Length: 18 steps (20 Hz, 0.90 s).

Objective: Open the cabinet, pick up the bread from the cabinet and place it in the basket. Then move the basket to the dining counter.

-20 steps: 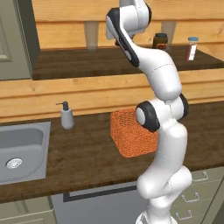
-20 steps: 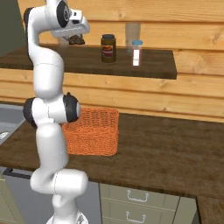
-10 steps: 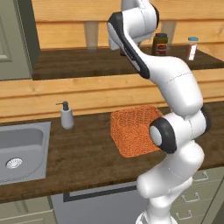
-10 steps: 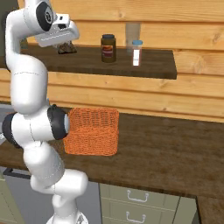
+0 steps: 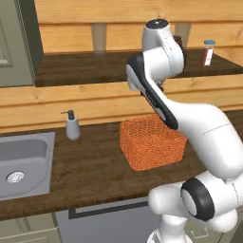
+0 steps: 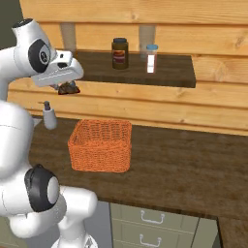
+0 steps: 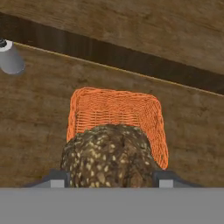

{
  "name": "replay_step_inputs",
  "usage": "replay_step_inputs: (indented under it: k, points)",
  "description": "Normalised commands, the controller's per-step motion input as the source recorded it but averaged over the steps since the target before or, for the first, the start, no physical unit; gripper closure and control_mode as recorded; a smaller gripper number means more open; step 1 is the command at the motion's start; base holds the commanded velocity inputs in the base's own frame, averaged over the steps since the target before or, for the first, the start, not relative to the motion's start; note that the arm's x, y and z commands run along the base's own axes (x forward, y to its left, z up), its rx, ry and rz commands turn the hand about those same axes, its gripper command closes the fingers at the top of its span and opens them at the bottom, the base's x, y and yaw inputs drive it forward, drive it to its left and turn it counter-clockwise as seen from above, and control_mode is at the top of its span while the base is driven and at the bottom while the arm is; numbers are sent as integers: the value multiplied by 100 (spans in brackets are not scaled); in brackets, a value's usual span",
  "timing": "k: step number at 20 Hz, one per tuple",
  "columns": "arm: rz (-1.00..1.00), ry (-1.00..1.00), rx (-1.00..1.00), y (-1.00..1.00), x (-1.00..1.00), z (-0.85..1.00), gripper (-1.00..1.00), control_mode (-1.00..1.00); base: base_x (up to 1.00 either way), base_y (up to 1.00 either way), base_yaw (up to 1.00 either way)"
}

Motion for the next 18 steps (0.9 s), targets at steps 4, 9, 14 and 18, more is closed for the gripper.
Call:
replay_step_inputs:
  k: [4, 9, 14, 18]
  points:
    - [0, 19, 0, -23, -76, -100, 100, -100, 0, 0, 0]
    - [1, 9, 0, -8, 18, -100, 100, -100, 0, 0, 0]
    - [3, 0, 0, -11, 33, -89, 100, -100, 0, 0, 0]
    - [4, 0, 0, -28, 12, -63, 100, -100, 0, 0, 0]
